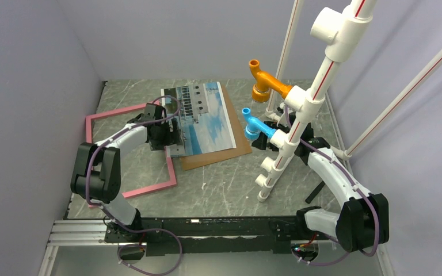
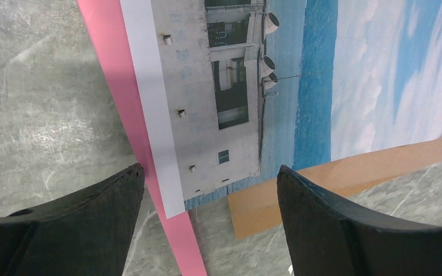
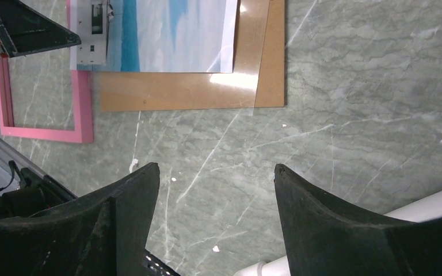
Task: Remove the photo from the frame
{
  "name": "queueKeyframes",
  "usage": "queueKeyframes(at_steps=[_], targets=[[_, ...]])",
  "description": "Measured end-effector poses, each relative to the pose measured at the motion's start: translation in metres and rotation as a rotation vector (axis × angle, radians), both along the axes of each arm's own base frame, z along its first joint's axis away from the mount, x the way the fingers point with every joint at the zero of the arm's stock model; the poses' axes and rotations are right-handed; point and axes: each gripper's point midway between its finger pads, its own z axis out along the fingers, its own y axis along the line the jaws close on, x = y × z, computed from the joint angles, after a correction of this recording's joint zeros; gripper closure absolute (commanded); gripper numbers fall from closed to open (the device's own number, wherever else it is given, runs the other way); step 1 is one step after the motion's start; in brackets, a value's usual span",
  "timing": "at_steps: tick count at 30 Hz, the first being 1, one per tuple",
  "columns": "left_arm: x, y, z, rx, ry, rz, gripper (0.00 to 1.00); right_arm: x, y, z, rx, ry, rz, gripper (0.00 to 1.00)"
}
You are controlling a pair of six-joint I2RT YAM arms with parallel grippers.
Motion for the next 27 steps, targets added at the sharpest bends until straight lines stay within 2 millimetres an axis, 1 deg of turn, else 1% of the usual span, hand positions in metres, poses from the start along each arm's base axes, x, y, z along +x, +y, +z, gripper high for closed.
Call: queueKeyframes(at_steps=[3, 9, 14, 18, 20, 22, 24, 25, 26, 27], targets=[[0.003, -0.001, 0.0, -0.009, -0.003, 0.002, 0.14, 0.0, 0.001, 0.0, 0.004, 0.0, 0.004, 0.26], [0.011, -0.016, 0.004, -0.078, -0.027, -0.02, 0.14, 0.0, 0.003, 0.002, 0.013, -0.005, 0.012, 0.26], [0.004, -0.031, -0.002, -0.126, 0.013, -0.056, 0.13, 0.0, 0.004, 0.001, 0.017, -0.001, 0.013, 0.26], [-0.002, -0.032, 0.008, -0.131, 0.007, -0.065, 0.11, 0.0, 0.003, 0.001, 0.014, 0.001, 0.01, 0.26], [-0.005, -0.031, 0.02, -0.132, -0.008, -0.066, 0.1, 0.0, 0.001, -0.001, 0.004, 0.005, 0.001, 0.26], [-0.011, -0.029, 0.041, -0.138, -0.044, -0.068, 0.08, -0.002, -0.004, -0.002, -0.02, 0.011, -0.023, 0.25], [-0.015, -0.028, 0.069, -0.15, -0.106, -0.073, 0.03, -0.004, -0.012, -0.002, -0.049, 0.011, -0.054, 0.25], [-0.017, -0.028, 0.086, -0.158, -0.148, -0.077, 0.02, -0.006, -0.016, -0.001, -0.064, 0.009, -0.071, 0.25], [-0.021, -0.027, 0.107, -0.168, -0.204, -0.082, 0.01, -0.008, -0.023, 0.002, -0.09, 0.001, -0.101, 0.24], [-0.024, -0.026, 0.123, -0.175, -0.243, -0.085, 0.01, -0.009, -0.029, 0.005, -0.108, -0.006, -0.125, 0.24]])
